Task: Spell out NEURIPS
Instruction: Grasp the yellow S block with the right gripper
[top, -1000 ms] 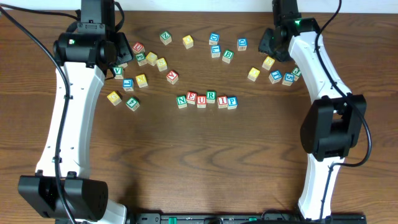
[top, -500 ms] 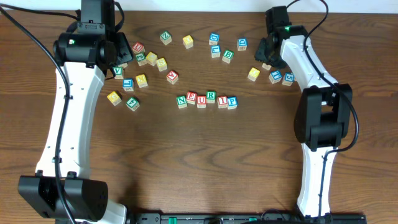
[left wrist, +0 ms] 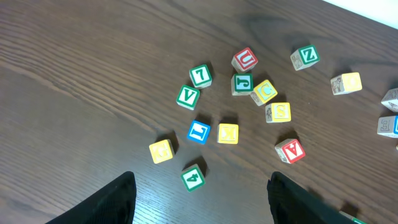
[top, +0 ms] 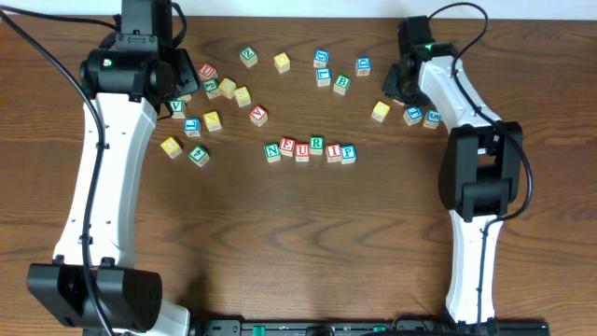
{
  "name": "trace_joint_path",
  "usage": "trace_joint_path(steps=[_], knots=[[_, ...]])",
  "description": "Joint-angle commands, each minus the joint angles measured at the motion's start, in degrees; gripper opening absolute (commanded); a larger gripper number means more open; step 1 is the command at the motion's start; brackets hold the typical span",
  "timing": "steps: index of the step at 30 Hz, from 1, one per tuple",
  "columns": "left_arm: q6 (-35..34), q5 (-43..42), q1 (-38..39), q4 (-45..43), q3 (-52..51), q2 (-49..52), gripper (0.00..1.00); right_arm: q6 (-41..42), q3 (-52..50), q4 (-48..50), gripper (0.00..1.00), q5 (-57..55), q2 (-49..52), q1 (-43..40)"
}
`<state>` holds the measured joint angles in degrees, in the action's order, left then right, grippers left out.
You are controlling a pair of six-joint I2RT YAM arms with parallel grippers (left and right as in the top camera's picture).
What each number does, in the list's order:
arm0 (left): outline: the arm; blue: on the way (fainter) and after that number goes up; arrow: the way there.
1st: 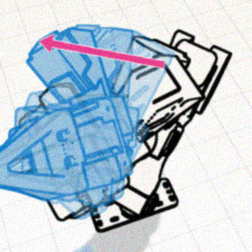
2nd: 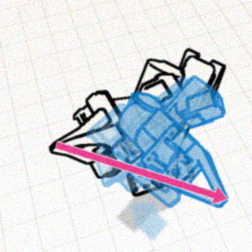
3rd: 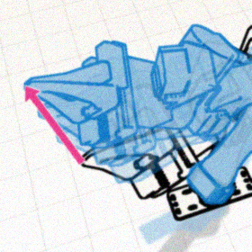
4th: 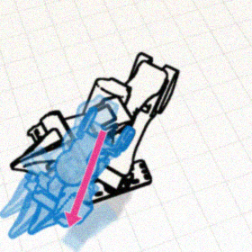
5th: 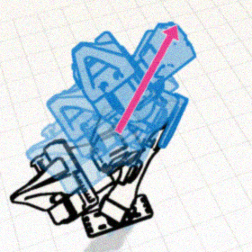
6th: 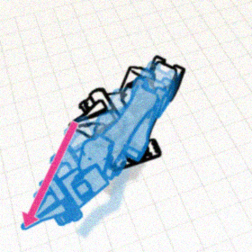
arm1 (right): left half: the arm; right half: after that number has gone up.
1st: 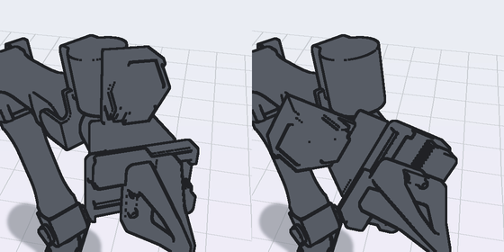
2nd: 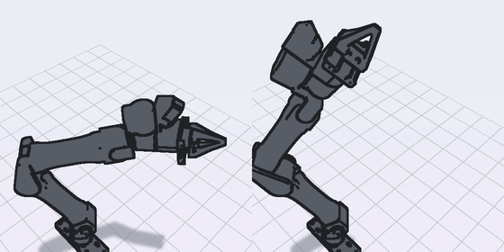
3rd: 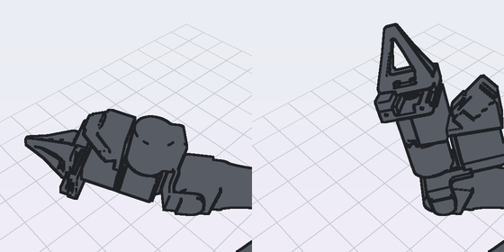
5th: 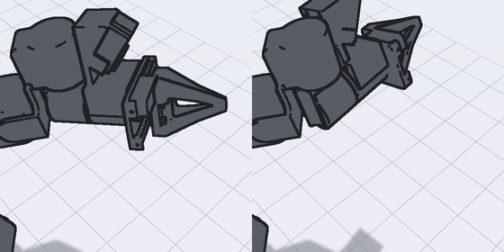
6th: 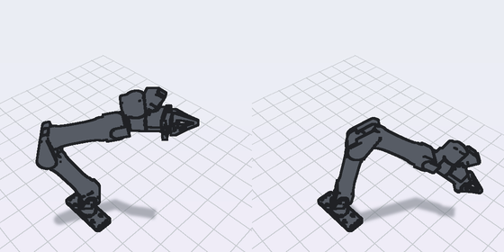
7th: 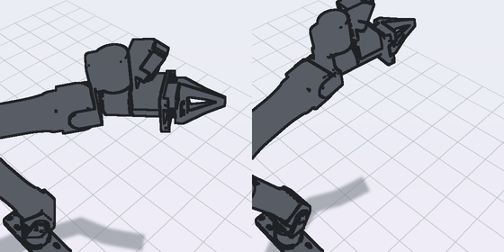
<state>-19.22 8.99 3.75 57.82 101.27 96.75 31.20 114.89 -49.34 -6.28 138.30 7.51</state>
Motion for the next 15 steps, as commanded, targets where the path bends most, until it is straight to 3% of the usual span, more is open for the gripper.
trace_joint_path(steps=[1,8,15], knots=[[0.55,0.72,-0.20,-0.02,-0.57,-0.52,0.67,-1.29,-0.31,0.76,0.31,-1.09,0.92,-0.94],[0.57,0.72,-0.20,-0.02,-0.57,-0.52,0.67,-2.12,-0.26,0.94,0.20,-1.09,0.90,-1.01],[0.55,0.72,-0.20,-0.02,-0.57,-0.52,0.67,-3.15,-0.20,-0.83,0.17,-0.22,-0.94,-1.09]])
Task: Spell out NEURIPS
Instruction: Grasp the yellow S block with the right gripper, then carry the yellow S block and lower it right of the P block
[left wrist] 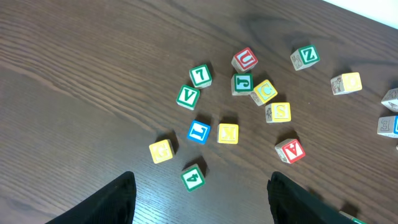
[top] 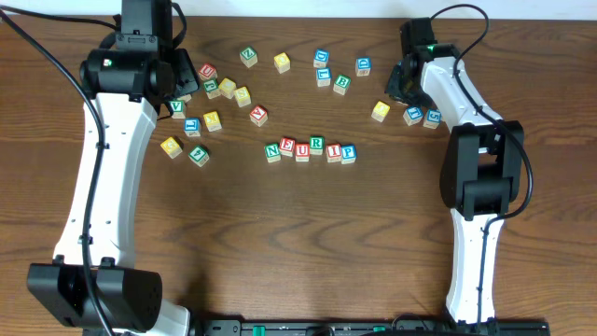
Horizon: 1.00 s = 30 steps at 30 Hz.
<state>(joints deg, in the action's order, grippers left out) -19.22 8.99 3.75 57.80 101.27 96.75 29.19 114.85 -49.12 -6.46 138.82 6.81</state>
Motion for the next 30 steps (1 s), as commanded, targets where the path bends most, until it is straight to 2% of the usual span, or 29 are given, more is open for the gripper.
trace_joint_path(steps=[1,10,15,25,30], knots=[[0.55,0.72,-0.20,0.00,-0.57,-0.52,0.67,-1.90,-0.15,-1.16,0.17,0.07,-2.29,-0.39],[0.55,0.72,-0.20,0.00,-0.57,-0.52,0.67,-8.17,-0.15,-2.69,0.18,5.25,-11.37,-0.35],[0.57,0.72,-0.20,0.00,-0.57,-0.52,0.67,-12.11,-0.15,-7.91,0.20,11.30,-15.50,0.57],[0.55,0.72,-0.20,0.00,-0.57,-0.52,0.67,-14.56,-0.28,-22.64,0.22,13.46,-14.03,5.57],[0.57,0.72,-0.20,0.00,-0.57,-0.52,0.67,-14.69,-0.42,-24.09,0.20,12.96,-12.07,8.26]])
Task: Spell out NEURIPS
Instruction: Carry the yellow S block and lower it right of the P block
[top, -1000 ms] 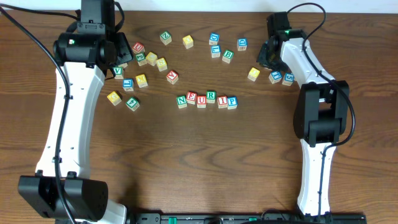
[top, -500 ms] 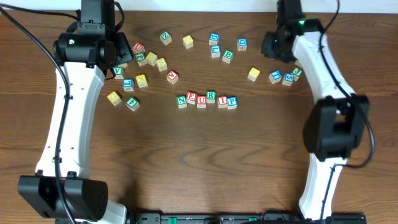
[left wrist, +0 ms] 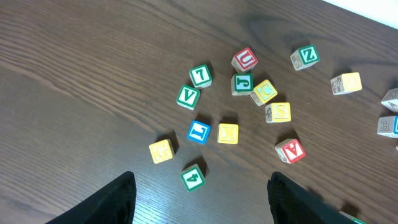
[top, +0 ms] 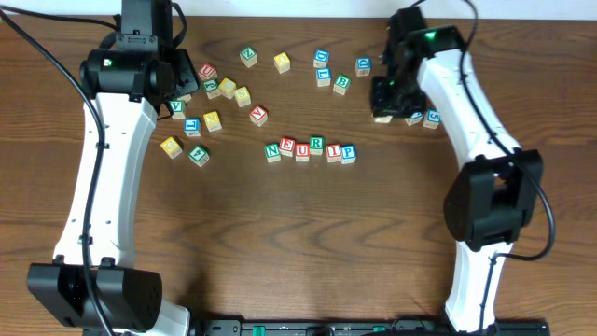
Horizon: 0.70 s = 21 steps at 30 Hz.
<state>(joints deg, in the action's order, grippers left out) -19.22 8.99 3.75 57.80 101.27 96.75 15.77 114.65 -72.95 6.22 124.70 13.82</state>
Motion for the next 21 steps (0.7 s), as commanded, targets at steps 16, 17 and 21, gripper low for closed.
trace_joint_path(steps=[16,17,21], knots=[[0.55,0.72,-0.20,0.00,-0.57,-0.52,0.67,-1.05,-4.87,0.11,0.23,-4.15,7.34,3.65],[0.57,0.72,-0.20,0.00,-0.57,-0.52,0.67,-1.05,-5.86,0.66,0.22,-4.15,7.34,3.67],[0.55,0.72,-0.20,0.00,-0.57,-0.52,0.67,-1.05,-8.50,2.93,0.22,-4.13,7.34,3.80]])
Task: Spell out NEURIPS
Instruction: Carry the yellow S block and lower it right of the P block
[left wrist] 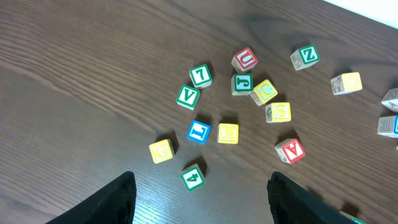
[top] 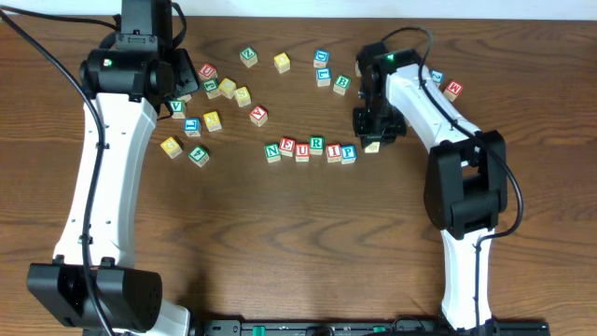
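Observation:
A row of letter blocks (top: 310, 148) reading N, E, U, R, I, P lies mid-table. Just right of the P block (top: 347, 152) is a pale yellow block (top: 372, 147), its letter unreadable. My right gripper (top: 373, 131) hangs directly over that block with its fingers round it, apparently shut on it. At the far left my left gripper (left wrist: 199, 208) is open and holds nothing, its dark fingers (left wrist: 109, 199) well above the table. Among the loose blocks under it is a yellow S block (left wrist: 280, 112).
Loose blocks are scattered at the back left, among them green V (left wrist: 187, 96), blue L (left wrist: 199, 131), red U (left wrist: 245, 60) and green 4 (left wrist: 193, 177). More lie at the back middle (top: 324, 67), and two (top: 445, 84) behind the right arm.
My right gripper has gone from the back right down to the right end of the row, and the yellow block has come with it. The left arm has not moved.
My right gripper stood at the back right beside the yellow block, with the row reading NEURIP. It was then directly over that block. Now the gripper and the block are next to the P. The left gripper stayed open and still throughout.

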{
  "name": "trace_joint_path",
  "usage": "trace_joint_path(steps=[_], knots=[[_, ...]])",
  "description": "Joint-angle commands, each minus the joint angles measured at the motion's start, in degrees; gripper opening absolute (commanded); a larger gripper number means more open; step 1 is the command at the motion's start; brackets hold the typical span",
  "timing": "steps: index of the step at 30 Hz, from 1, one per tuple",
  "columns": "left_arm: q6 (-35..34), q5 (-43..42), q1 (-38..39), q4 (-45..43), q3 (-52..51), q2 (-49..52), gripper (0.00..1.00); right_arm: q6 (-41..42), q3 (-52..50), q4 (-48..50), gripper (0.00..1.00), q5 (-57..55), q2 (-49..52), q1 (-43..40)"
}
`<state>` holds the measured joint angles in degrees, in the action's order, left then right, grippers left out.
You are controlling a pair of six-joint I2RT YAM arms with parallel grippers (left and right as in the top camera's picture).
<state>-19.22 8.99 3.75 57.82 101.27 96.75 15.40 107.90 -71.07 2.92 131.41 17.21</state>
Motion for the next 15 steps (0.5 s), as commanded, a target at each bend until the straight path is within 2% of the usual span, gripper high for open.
trace_joint_path(steps=[1,6,9,15], knots=[[0.57,0.72,-0.20,-0.02,-0.57,-0.52,0.67,-0.68,-2.10,1.29,0.23,-0.85,0.63,0.42],[0.57,0.72,-0.20,-0.02,-0.57,-0.52,0.67,-0.68,-2.27,1.73,0.23,-0.83,0.63,0.52],[0.55,0.72,-0.20,-0.02,-0.57,-0.52,0.67,-0.68,-2.27,1.46,0.28,-0.85,0.63,0.81],[0.55,0.72,-0.20,-0.02,-0.57,-0.52,0.67,-0.72,-2.27,1.40,0.31,-0.83,0.61,1.44]])
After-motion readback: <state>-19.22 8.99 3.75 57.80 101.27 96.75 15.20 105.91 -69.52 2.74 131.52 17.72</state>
